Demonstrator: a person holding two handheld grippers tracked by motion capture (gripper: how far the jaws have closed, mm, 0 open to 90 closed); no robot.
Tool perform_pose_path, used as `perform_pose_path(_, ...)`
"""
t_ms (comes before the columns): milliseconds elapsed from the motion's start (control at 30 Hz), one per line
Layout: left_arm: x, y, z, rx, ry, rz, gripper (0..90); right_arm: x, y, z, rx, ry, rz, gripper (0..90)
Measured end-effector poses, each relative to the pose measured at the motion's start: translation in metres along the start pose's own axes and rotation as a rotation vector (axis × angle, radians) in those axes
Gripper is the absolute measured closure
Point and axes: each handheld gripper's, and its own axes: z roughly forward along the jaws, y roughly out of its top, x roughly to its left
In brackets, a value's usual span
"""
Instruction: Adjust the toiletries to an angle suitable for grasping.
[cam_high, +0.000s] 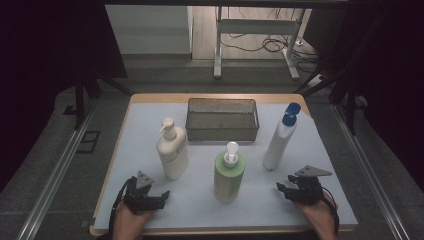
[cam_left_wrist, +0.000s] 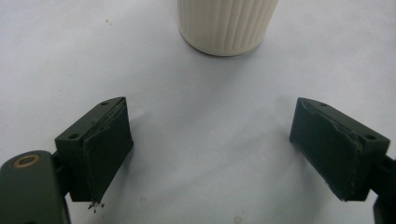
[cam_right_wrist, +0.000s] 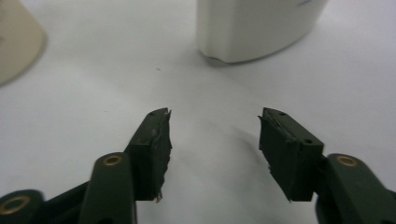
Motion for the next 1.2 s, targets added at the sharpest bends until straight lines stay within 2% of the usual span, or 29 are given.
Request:
perform_pose_path(67,0.0,0.0,0.0,0.0,0.0,0.0,12.3,0.001,0.002,-0.001,-0.007,0.01,0.006,46.6)
perform_pose_path(233,0.0,0.0,0.0,-0.001,0.0,0.0,12.3,0.004,0.006,-0.004,-0.044,0.02,-0.016,51.8)
perform_pose_path(300,0.0,0.0,0.0,-0.001,0.0,0.001,12.3,0.005,0.008,-0.004,-0.064,0.015,-0.022,56.1)
perform_pose_path(467,0.0,0.0,0.0,-0.002,0.0,0.001,12.3,0.007,0.015,-0.002,-0.086,0.042,-0.019,67.8)
perform_pose_path(733,0.0,0.0,0.0,-0.002,0.0,0.001,12.3,0.015,0.029,0.008,-0.111,0.046,0.016,89.1)
perform_pose_path(1000,0.0,0.0,0.0,-0.003,0.0,0.001,12.4,0.022,0.044,0.018,-0.133,0.02,0.028,89.7)
perform_pose_path(1200,0.0,0.0,0.0,-0.003,0.0,0.001,12.3,0.028,0.054,0.032,-0.157,-0.018,0.038,89.7)
